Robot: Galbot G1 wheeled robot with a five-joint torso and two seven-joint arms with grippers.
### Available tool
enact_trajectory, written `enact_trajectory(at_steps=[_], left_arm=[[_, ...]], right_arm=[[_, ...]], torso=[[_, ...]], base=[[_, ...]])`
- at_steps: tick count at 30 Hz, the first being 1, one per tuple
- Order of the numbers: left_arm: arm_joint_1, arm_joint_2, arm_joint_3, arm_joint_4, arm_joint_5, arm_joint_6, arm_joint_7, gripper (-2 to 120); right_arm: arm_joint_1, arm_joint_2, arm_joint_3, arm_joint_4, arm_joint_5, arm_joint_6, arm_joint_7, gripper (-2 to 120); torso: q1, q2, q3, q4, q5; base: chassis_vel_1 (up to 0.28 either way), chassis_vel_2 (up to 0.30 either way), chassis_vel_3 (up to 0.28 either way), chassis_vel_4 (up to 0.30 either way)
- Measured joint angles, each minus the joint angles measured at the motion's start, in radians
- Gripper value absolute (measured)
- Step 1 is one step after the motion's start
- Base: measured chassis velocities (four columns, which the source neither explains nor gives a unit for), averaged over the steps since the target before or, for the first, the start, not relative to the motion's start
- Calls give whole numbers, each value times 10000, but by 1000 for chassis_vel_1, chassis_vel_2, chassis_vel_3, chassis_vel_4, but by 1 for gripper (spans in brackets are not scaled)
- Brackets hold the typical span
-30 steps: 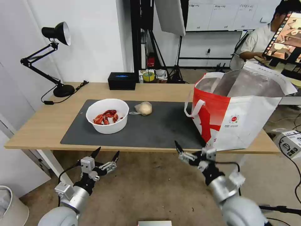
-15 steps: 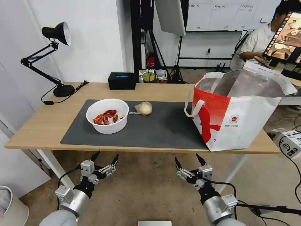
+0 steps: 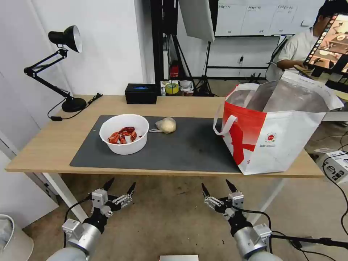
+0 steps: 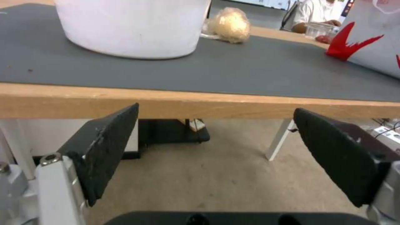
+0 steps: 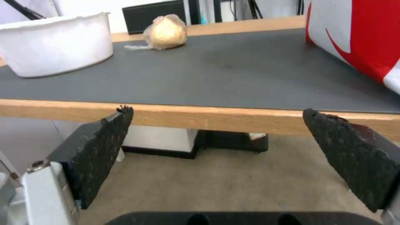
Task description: Pick up the trash from the table and place it into the takeout bag.
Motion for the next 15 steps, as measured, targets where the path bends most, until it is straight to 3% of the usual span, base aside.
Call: enact_trajectory(at_steps=[6, 15], left_arm=[[21, -43, 9, 11, 62, -8, 2, 100], [23, -11, 3, -75, 83, -19, -10, 100]], right_arm=[[87, -35, -48, -57, 21, -14, -12, 100], [1367, -699, -211, 361, 998, -599, -36, 100]], torso=[[-1, 0, 0, -1, 0], [0, 0, 0, -1, 1]], base=[[0, 0, 0, 0], [0, 0, 0, 0]])
